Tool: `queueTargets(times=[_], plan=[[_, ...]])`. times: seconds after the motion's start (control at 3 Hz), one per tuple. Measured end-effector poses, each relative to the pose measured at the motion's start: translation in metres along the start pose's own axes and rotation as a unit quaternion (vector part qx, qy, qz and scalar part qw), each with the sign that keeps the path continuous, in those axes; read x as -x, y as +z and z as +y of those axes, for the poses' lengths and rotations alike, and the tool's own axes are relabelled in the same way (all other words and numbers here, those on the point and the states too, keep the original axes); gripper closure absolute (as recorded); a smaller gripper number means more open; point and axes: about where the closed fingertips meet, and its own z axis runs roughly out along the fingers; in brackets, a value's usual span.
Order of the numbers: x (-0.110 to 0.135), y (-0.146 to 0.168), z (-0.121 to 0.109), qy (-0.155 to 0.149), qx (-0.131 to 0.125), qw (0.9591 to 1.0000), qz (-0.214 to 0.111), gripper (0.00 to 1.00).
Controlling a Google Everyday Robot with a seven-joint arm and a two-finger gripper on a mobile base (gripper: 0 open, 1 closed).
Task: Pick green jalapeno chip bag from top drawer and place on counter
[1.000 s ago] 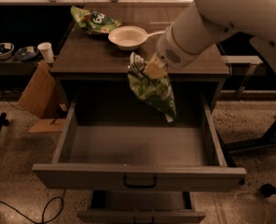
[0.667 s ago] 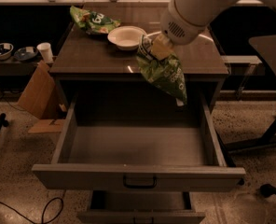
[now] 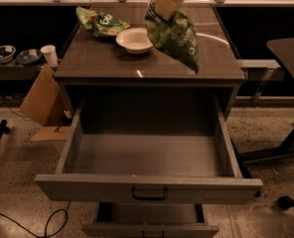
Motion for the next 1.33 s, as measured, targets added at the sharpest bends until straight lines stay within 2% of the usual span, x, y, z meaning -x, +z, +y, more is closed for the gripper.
queueTargets(times=[0.33, 0.67, 1.0, 1.33], plan=[[0.044, 0.007, -0.013, -0.010, -0.007, 0.9998, -0.014, 1.00], [0.071, 0.044, -0.014, 0.007, 0.014, 0.9993, -0.034, 1.00], [0.074, 0.094, -0.011, 0.060, 0.051, 0.9956, -0.050, 1.00], [0.060, 0.132, -0.014, 0.115, 0.070, 0.9895, -0.053, 1.00]])
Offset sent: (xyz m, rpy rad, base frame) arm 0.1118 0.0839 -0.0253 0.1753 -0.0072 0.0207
